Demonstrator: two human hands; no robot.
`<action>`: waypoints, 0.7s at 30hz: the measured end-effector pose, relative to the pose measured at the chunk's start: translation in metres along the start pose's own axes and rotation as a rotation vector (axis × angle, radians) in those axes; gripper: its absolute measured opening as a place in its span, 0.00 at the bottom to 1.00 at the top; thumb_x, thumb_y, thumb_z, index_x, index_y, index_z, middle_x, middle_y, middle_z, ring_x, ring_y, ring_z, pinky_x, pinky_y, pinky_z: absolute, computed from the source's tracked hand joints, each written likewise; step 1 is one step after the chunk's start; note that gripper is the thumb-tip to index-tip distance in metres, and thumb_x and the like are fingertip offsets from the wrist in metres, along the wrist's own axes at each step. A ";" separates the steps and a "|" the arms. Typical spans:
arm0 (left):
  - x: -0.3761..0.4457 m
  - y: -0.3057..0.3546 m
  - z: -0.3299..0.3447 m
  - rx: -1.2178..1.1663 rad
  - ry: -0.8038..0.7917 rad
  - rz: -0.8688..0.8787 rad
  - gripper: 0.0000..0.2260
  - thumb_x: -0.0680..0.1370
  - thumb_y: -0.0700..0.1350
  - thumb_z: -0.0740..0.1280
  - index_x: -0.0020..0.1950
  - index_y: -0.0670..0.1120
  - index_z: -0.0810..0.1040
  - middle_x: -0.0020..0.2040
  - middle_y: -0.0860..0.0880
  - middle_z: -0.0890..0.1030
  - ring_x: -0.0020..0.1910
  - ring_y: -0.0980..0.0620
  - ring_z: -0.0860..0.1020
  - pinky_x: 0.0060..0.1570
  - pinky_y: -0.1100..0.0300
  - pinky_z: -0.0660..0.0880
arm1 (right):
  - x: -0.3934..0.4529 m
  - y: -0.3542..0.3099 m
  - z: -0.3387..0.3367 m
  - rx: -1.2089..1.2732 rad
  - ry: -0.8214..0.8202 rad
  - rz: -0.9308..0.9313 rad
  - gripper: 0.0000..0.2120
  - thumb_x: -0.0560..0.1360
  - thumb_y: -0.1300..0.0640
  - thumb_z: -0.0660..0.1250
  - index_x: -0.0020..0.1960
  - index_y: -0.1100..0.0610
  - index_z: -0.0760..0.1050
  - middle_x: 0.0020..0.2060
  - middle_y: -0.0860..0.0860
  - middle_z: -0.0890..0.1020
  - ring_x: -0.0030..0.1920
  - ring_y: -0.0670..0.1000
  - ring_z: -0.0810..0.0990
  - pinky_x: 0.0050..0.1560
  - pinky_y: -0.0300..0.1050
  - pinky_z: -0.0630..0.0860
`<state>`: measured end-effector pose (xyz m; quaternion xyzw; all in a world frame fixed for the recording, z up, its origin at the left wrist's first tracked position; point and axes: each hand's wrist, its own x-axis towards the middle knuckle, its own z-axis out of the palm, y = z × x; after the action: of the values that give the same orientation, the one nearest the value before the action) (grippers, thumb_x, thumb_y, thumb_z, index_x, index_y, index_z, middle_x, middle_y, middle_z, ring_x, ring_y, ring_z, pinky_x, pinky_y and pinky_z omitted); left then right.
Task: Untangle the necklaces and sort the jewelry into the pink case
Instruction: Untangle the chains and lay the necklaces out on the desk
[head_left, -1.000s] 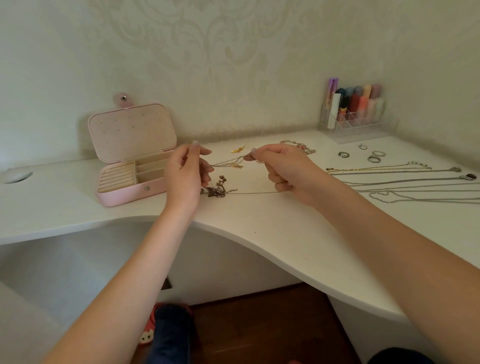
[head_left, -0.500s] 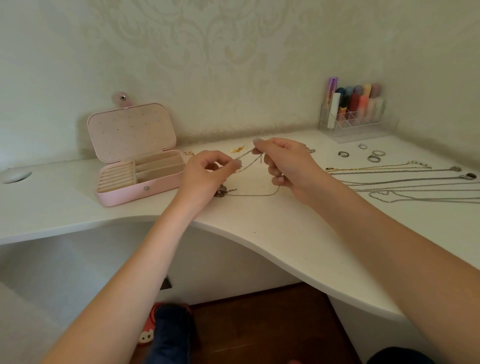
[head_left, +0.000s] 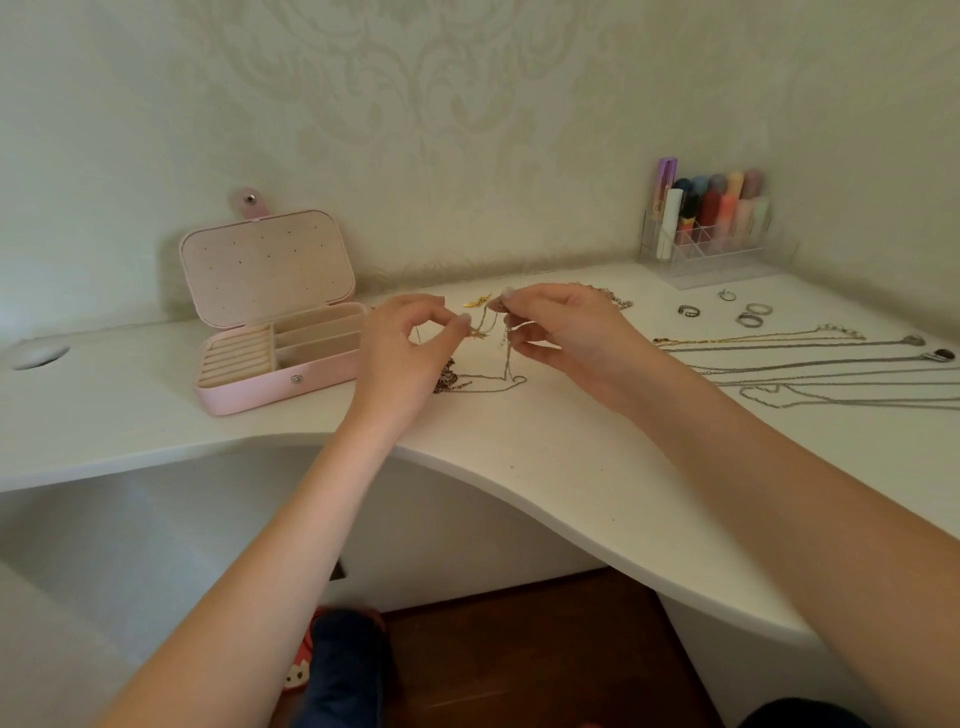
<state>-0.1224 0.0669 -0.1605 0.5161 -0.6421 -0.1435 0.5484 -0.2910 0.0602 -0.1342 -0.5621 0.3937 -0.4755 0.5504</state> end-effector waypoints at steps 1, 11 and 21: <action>-0.001 0.001 0.001 0.056 -0.007 0.025 0.07 0.72 0.49 0.71 0.35 0.59 0.79 0.52 0.55 0.79 0.58 0.54 0.74 0.58 0.56 0.66 | 0.000 0.001 -0.001 0.005 -0.009 -0.012 0.07 0.76 0.55 0.68 0.48 0.59 0.82 0.36 0.49 0.78 0.36 0.46 0.75 0.49 0.39 0.78; -0.003 0.008 0.005 0.031 -0.135 0.084 0.02 0.72 0.50 0.72 0.41 0.57 0.80 0.45 0.60 0.81 0.51 0.63 0.76 0.48 0.67 0.66 | -0.003 0.004 0.002 -0.018 -0.046 -0.051 0.10 0.74 0.66 0.68 0.56 0.61 0.78 0.40 0.55 0.82 0.40 0.48 0.80 0.52 0.40 0.80; -0.003 0.005 0.003 -0.025 -0.030 -0.011 0.06 0.73 0.46 0.70 0.39 0.55 0.77 0.41 0.62 0.79 0.32 0.62 0.68 0.36 0.64 0.64 | -0.002 0.003 -0.002 -0.089 0.081 -0.094 0.06 0.72 0.67 0.69 0.47 0.59 0.81 0.42 0.59 0.83 0.43 0.51 0.82 0.54 0.42 0.80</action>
<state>-0.1275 0.0705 -0.1591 0.5104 -0.6457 -0.1623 0.5443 -0.2929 0.0612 -0.1378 -0.5841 0.4099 -0.5051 0.4855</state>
